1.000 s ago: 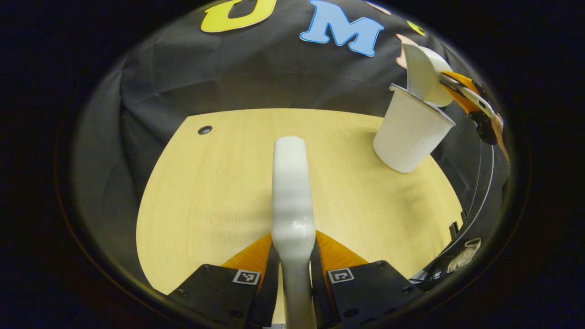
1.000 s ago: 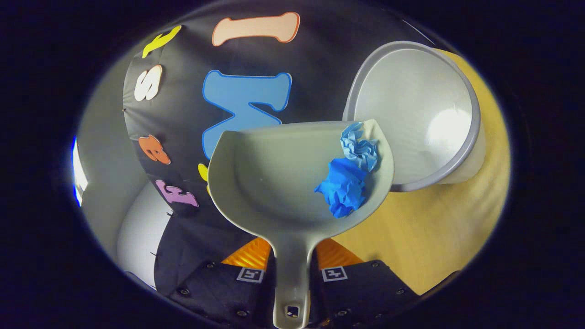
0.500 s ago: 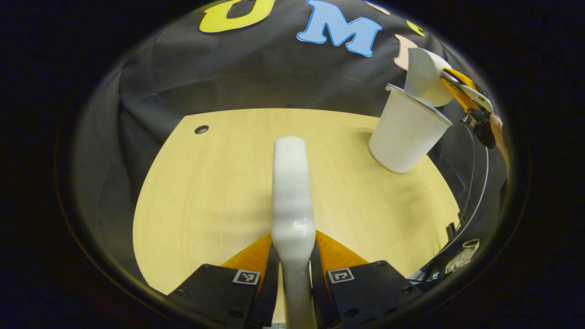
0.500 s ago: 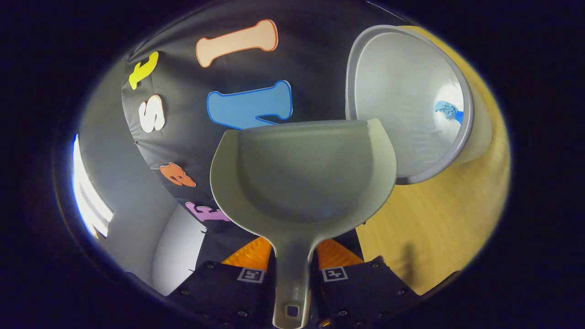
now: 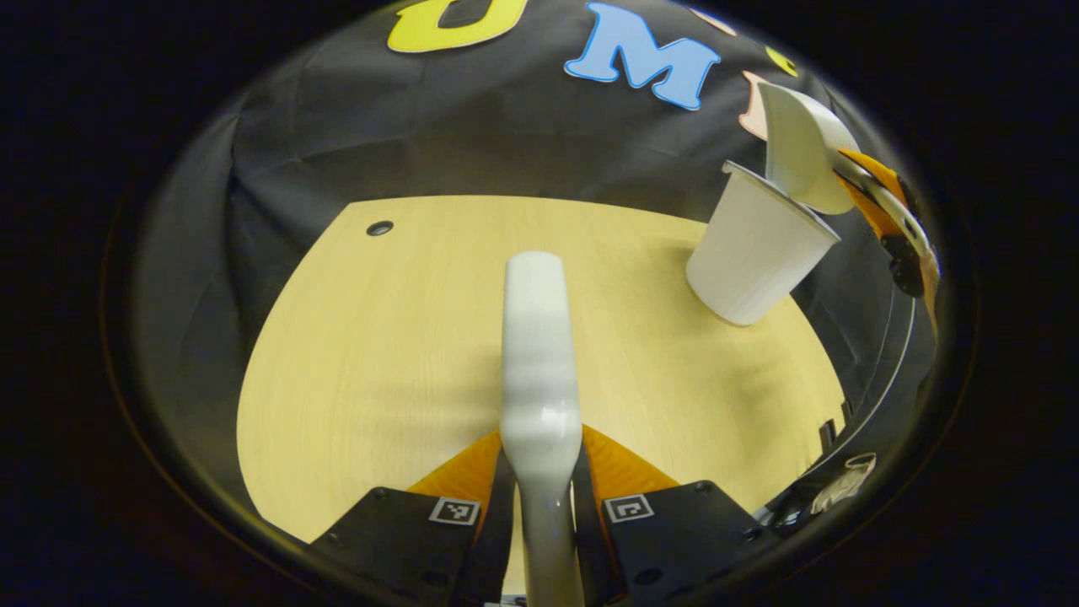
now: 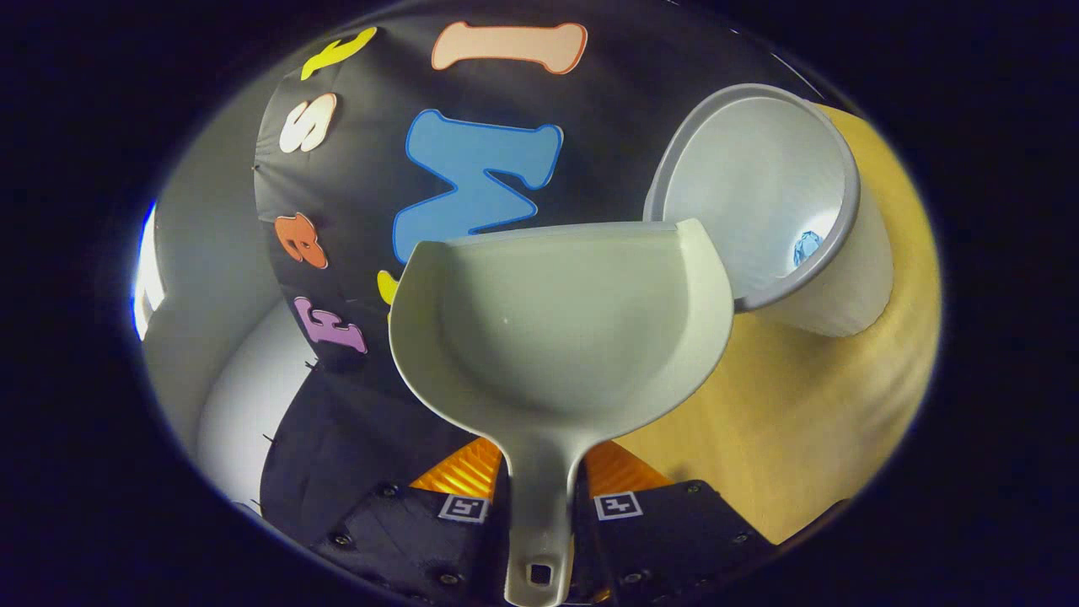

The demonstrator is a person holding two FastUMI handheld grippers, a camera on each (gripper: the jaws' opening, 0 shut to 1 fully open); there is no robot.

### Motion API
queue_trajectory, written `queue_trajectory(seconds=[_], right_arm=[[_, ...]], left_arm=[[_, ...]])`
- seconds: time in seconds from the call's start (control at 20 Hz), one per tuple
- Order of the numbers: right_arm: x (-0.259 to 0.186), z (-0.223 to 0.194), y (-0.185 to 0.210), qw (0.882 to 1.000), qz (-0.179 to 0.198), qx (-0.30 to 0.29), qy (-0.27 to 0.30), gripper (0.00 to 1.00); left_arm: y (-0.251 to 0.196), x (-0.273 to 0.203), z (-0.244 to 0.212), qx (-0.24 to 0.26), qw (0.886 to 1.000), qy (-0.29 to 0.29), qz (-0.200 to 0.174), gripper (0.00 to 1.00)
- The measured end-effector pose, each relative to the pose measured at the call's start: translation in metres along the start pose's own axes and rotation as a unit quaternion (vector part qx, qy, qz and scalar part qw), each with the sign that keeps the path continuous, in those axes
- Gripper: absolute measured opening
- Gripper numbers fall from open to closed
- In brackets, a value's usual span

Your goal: Pick up the small broom and dustpan from the desktop, sweep the trash into the dustpan with the broom, and then empty the trash into the garbage bin.

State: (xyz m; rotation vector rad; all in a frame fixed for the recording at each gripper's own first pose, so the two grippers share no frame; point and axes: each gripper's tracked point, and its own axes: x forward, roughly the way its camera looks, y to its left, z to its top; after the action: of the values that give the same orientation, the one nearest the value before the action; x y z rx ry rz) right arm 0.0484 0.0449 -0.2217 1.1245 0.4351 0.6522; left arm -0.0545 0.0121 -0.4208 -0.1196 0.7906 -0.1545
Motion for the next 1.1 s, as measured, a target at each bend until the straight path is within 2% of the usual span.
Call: queue_trajectory(seconds=[0.15, 0.2, 0.35, 0.55, 0.65, 0.7, 0.85, 1.1], right_arm=[[-0.003, -0.026, -0.008, 0.997, -0.04, -0.066, 0.018, 0.31], [-0.003, -0.035, -0.011, 0.994, -0.054, -0.088, 0.023, 0.31], [-0.006, -0.063, -0.02, 0.987, -0.083, -0.134, 0.045, 0.31], [-0.011, -0.098, -0.044, 0.97, -0.135, -0.191, 0.066, 0.31], [-0.01, -0.113, -0.062, 0.962, -0.163, -0.208, 0.071, 0.31], [-0.01, -0.12, -0.072, 0.958, -0.178, -0.211, 0.076, 0.31], [-0.009, -0.142, -0.108, 0.942, -0.227, -0.229, 0.092, 0.31], [-0.017, -0.17, -0.162, 0.903, -0.315, -0.274, 0.102, 0.3]], left_arm=[[0.002, 0.0, -0.001, -0.003, 1.0, 0.0, 0.0, 0.38], [0.003, 0.001, -0.001, -0.004, 1.0, 0.001, 0.0, 0.41], [0.006, 0.003, -0.005, -0.006, 1.0, 0.009, 0.002, 0.38], [0.006, 0.008, -0.012, -0.009, 1.0, 0.022, -0.001, 0.4], [0.006, 0.013, -0.019, -0.01, 0.999, 0.031, -0.002, 0.38], [0.006, 0.015, -0.02, -0.012, 0.999, 0.034, -0.003, 0.4], [0.008, 0.023, -0.028, -0.009, 0.999, 0.048, -0.001, 0.38], [0.011, 0.035, -0.038, 0.014, 0.997, 0.074, 0.001, 0.38]])
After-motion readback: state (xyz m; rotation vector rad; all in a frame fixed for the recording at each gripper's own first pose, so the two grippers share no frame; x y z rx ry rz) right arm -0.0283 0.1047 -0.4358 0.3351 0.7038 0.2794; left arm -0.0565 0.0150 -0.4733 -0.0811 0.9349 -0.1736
